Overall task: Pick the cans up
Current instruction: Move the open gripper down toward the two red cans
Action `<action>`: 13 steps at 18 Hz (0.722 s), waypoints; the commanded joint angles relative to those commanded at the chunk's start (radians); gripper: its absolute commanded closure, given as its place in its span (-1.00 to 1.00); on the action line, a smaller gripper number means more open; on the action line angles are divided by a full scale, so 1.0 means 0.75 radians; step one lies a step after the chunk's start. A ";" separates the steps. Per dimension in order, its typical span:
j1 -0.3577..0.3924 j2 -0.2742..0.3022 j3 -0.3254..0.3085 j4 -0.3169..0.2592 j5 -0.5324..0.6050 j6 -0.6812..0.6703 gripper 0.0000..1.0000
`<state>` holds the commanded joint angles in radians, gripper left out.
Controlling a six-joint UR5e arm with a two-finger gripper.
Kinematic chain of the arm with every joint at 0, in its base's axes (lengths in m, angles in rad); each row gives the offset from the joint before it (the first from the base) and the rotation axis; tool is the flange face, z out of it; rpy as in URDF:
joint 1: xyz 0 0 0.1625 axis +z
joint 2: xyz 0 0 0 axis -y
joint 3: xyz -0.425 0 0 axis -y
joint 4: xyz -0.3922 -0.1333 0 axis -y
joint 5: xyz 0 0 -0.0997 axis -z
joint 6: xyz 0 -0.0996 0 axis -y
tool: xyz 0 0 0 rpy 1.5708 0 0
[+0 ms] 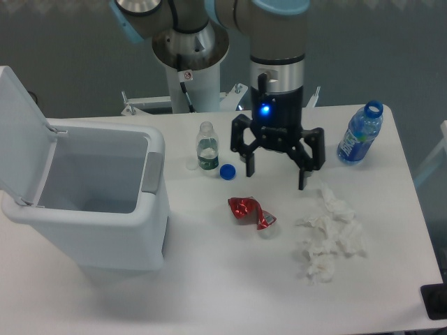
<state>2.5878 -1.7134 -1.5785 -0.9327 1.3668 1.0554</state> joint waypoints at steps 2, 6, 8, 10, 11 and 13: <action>0.000 -0.008 0.000 0.000 0.002 0.014 -1.00; 0.006 -0.010 -0.010 0.000 0.004 0.014 -1.00; 0.006 -0.018 -0.014 0.000 0.008 0.010 -1.00; 0.006 -0.031 -0.037 0.000 0.010 0.006 -1.00; 0.006 -0.033 -0.059 0.000 0.012 0.004 -1.00; 0.006 -0.035 -0.098 0.002 0.012 0.008 -1.00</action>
<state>2.5924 -1.7395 -1.6519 -0.9311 1.3760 1.0615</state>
